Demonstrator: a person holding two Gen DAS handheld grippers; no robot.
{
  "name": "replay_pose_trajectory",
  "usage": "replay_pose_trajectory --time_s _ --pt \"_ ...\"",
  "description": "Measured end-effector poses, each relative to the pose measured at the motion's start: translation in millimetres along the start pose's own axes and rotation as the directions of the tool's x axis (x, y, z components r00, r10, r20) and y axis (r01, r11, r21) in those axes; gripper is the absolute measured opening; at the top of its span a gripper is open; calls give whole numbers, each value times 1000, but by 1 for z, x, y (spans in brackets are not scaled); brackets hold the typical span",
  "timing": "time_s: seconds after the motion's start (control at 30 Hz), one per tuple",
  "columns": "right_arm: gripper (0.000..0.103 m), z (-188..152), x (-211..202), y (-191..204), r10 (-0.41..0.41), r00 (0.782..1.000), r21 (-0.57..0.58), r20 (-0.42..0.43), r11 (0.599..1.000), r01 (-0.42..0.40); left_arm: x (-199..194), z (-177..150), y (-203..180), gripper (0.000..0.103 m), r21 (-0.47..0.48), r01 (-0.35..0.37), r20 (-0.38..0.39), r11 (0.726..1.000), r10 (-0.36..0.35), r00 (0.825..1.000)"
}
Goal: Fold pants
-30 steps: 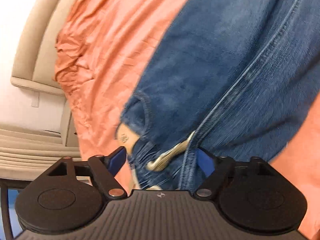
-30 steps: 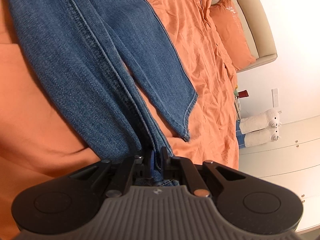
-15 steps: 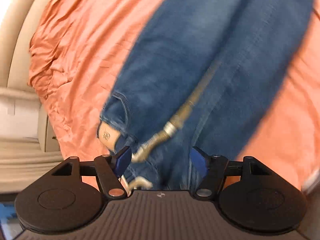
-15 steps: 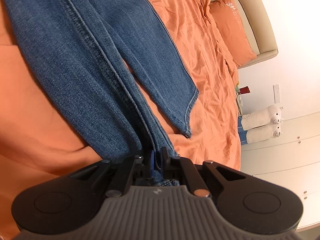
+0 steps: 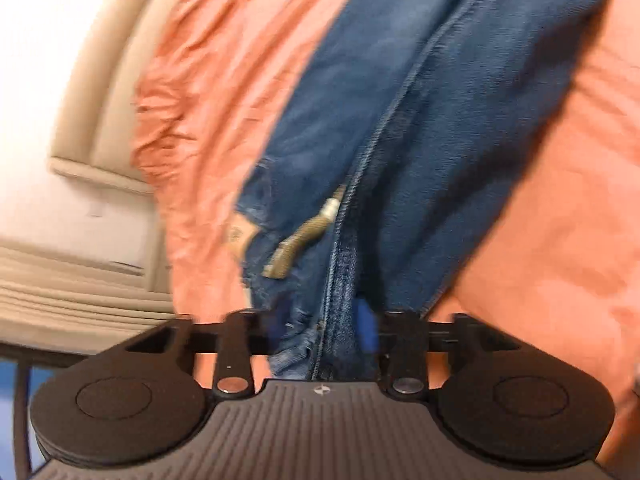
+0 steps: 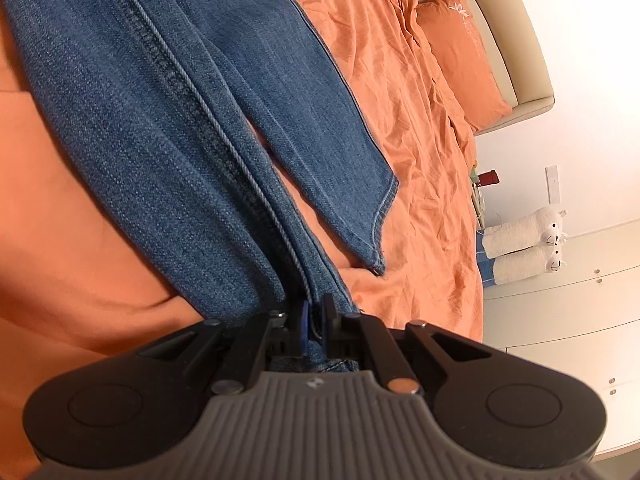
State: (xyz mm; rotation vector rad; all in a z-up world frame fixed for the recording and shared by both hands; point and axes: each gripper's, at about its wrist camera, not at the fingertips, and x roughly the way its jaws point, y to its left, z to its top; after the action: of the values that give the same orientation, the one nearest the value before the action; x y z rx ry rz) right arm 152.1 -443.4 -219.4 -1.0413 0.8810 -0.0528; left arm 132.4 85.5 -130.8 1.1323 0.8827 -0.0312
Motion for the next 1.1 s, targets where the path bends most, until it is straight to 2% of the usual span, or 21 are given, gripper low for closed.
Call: replay_pose_trajectory --time_s 0.03,0.07,0.1,0.17,0.27,0.37,0.5,0.63,0.7,0.87,1.1 --pt "0 0 -2 0 -3 1000 -2 0 1000 3 0 0 1 19 -17 -12 11 1000 12 1000" --pt "0 -1 -5 -1 -8 1000 -3 3 1000 8 -3 0 0 12 -32 -24 23 999 25 999" --pt "0 -3 -8 -2 -12 1000 -4 7 1000 12 -7 0 1 11 -40 -43 41 998 44 998" --pt "0 -8 -18 -6 -21 1000 0 21 1000 21 -17 -3 10 9 -95 -69 76 993 76 994" --pt "0 -16 -34 -14 -23 999 2 36 1000 23 -33 -5 41 9 -231 -27 97 973 51 994" --pt "0 -23 -53 -25 -43 997 6 57 999 43 -49 -5 70 9 -339 -8 112 941 49 993" --pt "0 -22 -75 -53 -69 994 81 83 995 63 -58 4 100 9 -420 -5 116 908 59 992" --pt "0 -3 -82 -93 -96 990 184 106 980 76 -51 19 131 9 -476 2 109 880 57 992" --pt "0 13 -74 -114 -82 991 227 104 972 57 -41 32 145 9 -490 11 102 872 45 994" --pt "0 63 -24 -150 -47 997 265 54 964 31 -1 69 163 9 -485 0 66 875 37 997" --pt "0 135 80 -159 12 1000 230 -14 973 -9 90 113 167 9 -476 37 -13 879 -49 999"
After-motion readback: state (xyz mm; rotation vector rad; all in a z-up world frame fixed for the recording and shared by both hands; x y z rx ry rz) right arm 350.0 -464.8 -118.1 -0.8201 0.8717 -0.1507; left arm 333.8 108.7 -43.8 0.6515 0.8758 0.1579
